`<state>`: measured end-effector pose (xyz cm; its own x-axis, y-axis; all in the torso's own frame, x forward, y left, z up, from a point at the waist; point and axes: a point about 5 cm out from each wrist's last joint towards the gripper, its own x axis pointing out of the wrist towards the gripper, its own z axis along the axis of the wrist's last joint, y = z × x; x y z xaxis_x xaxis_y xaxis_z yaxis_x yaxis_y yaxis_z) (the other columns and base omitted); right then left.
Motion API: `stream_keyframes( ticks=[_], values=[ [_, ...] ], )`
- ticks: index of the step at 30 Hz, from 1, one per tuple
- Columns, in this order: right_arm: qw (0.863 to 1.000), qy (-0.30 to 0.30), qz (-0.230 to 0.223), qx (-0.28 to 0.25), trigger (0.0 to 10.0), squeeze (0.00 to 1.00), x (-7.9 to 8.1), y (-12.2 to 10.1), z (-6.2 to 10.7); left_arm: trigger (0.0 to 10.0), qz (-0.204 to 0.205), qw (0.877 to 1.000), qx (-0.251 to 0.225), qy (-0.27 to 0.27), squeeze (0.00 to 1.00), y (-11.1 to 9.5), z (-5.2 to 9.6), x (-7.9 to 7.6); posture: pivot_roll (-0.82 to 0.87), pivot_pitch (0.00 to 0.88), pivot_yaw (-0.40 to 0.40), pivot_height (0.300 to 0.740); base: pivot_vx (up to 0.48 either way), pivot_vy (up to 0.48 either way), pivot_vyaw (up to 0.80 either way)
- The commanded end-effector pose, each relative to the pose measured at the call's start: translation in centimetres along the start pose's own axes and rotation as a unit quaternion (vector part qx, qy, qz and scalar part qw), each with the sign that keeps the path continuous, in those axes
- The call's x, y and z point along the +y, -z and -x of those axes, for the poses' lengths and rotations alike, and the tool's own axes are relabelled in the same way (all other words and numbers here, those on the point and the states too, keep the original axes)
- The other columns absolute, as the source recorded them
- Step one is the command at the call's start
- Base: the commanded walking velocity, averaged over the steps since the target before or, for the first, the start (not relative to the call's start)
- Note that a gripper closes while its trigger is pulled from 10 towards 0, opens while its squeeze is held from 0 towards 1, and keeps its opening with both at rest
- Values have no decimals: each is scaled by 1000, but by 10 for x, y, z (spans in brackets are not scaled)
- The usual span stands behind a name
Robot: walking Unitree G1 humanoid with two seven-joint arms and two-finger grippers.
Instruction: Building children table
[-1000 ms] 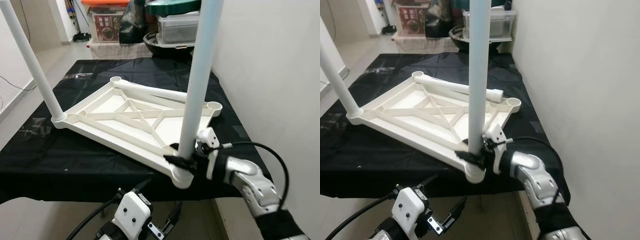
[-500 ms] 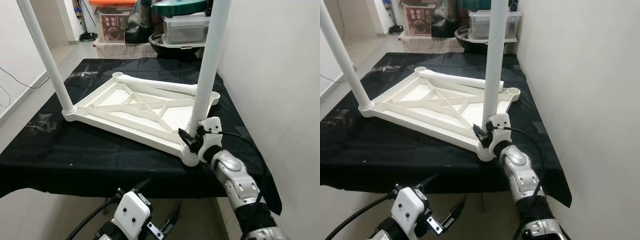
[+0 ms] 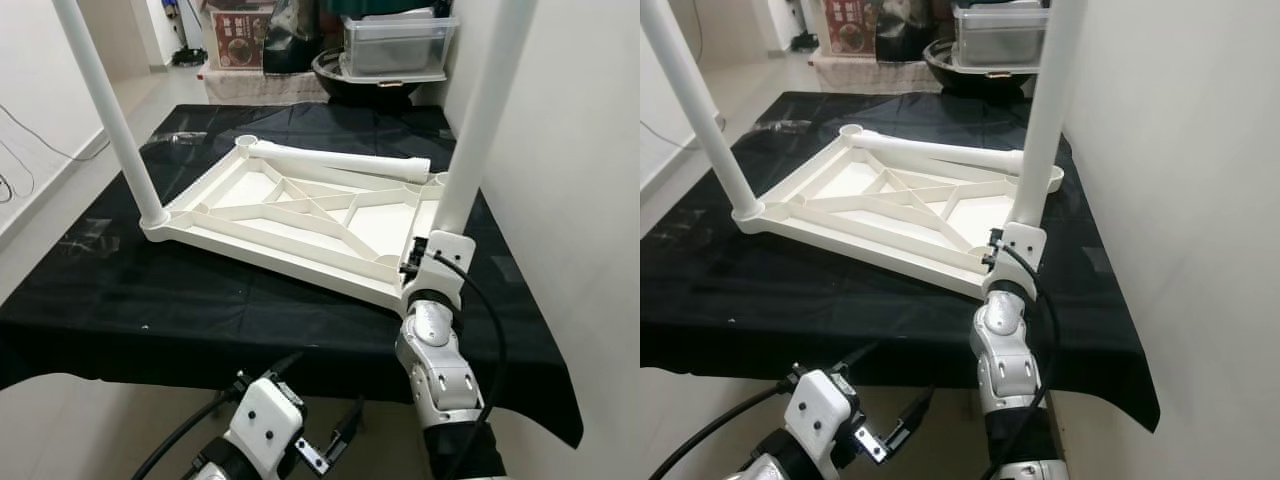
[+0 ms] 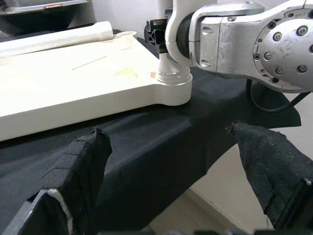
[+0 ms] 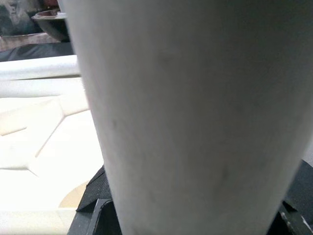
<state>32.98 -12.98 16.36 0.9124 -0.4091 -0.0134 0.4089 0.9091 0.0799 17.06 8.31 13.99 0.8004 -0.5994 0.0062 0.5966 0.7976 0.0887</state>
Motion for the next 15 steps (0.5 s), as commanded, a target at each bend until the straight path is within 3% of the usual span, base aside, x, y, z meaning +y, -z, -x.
stream_keyframes(
  ticks=[1, 3, 4, 6, 7, 8, 10, 11, 12, 13, 15],
  values=[
    [997, -25, -33, 72, 10000, 0, 21, 18, 12, 10000, 0, 1000, 8, 1, 0, 3, 1, -1, 109, 101, -31, 740, 0, 0, 0],
    [997, -25, -33, 72, 10000, 0, 21, 18, 12, 10000, 0, 1000, 8, 1, 0, 3, 1, -1, 109, 101, -31, 740, 0, 0, 0],
    [996, -39, -40, 70, 10000, 984, 23, 17, 13, 10000, 0, 1000, 9, 1, 0, 4, 1, -1, 106, 103, -29, 740, 0, 0, 0],
    [997, -47, -37, 53, 10000, 1000, 22, 12, 13, 10000, 1, 1000, 9, 1, 0, 4, 1, -1, 97, 102, -29, 740, 0, 0, 0],
    [995, -91, -34, 39, 10000, 0, 21, 10, 11, 10000, 1, 1000, 9, 2, 0, 4, 0, -1, 100, 101, -30, 740, 0, 0, 0],
    [995, -91, -34, 39, 10000, 0, 21, 10, 11, 10000, 1, 1000, 9, 2, 0, 4, 0, -1, 100, 101, -30, 740, 0, 0, 0],
    [974, -215, -57, 38, 10000, 0, 25, 10, 11, 10000, 2, 1000, 9, 1, 0, 4, 0, 0, 98, 100, -29, 740, 0, 0, 0],
    [974, -215, -57, 38, 10000, 0, 25, 10, 11, 10000, 2, 1000, 9, 1, 0, 4, 0, 0, 98, 100, -29, 740, 0, 0, 0],
    [960, -272, -51, 32, 10000, 0, 26, 10, 11, 10000, 1, 1000, 9, 1, 0, 4, 0, 0, 98, 100, -29, 740, 0, 0, 0],
    [960, -272, -51, 32, 10000, 0, 26, 10, 11, 10000, 1, 1000, 9, 1, 0, 4, 0, 0, 98, 100, -29, 740, 0, 0, 0],
    [922, -381, -35, 51, 10000, 0, 23, 15, 11, 10000, 1, 1000, 10, 1, 0, 5, 0, 0, 99, 98, -27, 740, 0, 0, 0]
  ],
)
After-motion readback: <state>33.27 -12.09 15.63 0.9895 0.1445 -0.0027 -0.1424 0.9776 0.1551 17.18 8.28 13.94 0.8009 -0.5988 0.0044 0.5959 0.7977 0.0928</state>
